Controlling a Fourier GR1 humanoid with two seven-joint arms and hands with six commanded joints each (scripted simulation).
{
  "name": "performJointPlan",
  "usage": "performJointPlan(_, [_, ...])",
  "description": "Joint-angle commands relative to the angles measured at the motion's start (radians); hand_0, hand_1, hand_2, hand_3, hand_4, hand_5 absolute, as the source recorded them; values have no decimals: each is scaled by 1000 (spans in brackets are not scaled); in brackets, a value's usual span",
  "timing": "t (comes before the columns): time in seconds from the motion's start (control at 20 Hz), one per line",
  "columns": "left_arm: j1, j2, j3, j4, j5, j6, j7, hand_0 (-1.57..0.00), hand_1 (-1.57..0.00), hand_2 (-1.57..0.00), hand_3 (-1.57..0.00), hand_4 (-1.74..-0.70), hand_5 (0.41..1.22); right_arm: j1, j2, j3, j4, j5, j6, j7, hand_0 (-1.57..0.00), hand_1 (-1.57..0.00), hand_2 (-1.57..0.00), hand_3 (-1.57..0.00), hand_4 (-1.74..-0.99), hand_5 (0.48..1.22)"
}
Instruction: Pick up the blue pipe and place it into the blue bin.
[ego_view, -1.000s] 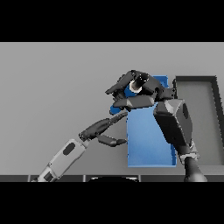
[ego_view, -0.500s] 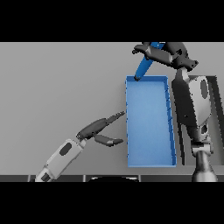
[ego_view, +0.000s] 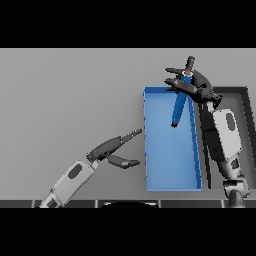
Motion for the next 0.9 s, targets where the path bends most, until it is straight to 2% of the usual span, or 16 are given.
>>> performJointPlan(0.0, [-8,-2,0,1,-4,2,0,1,1,1,1,-883,464,18,-6,15,-4,9,-9,20,-1571,-1571,-1571,-1571,-1741,1120])
performJointPlan(0.05, [-17,-6,8,0,3,6,-3,1,1,1,1,-881,463,47,-12,38,-8,5,-15,40,-1571,-1571,-1571,-1571,-1741,1122])
performJointPlan(0.25, [-8,-2,9,0,-1,12,-7,1,1,1,1,-884,460,136,-57,161,7,-24,-25,40,-1571,-1571,-1571,-1571,-1591,1114])
performJointPlan(0.3, [-10,-6,7,-10,2,12,2,1,1,1,1,-885,457,133,-76,213,34,-42,-46,40,-1571,-1571,-1571,-1330,-1599,1110])
performJointPlan(0.35, [-8,-7,3,-19,5,11,16,1,1,1,1,-886,455,117,-103,283,58,-89,-87,40,-1563,-1459,-1393,-1122,-1547,1133])
performJointPlan(0.45, [-4,-7,0,-20,2,11,16,1,1,1,1,-885,454,80,-166,429,114,-209,-108,40,-1045,-933,-891,-718,-1455,1164])
performJointPlan(0.5, [-4,-7,2,-16,0,15,14,1,1,1,1,-885,453,51,-185,504,143,-265,-133,40,-836,-746,-712,-574,-1392,1176])
performJointPlan(0.55, [-8,-14,-1,-8,-7,20,26,1,1,1,1,-886,454,30,-189,549,160,-307,-140,40,-668,-597,-570,-459,-1338,1157])
performJointPlan(0.6, [5,-10,-6,-15,-11,22,16,1,1,1,1,-888,453,13,-218,592,155,-319,-101,40,-534,-477,-456,-367,-1285,1141])
performJointPlan(0.65, [4,-5,3,-20,5,14,24,1,1,1,1,-889,453,-3,-236,635,154,-324,-89,38,-427,-382,-364,-293,-1242,1081])
performJointPlan(0.75, [-4,-7,6,-12,4,14,17,1,1,1,1,-893,454,-17,-241,681,149,-267,-78,40,-273,-244,-233,-187,-1179,975])
performJointPlan(0.85, [-12,-7,9,-2,1,14,10,1,1,1,1,-896,451,-22,-250,730,149,-184,-65,14,-174,-156,-149,-120,-1149,887])
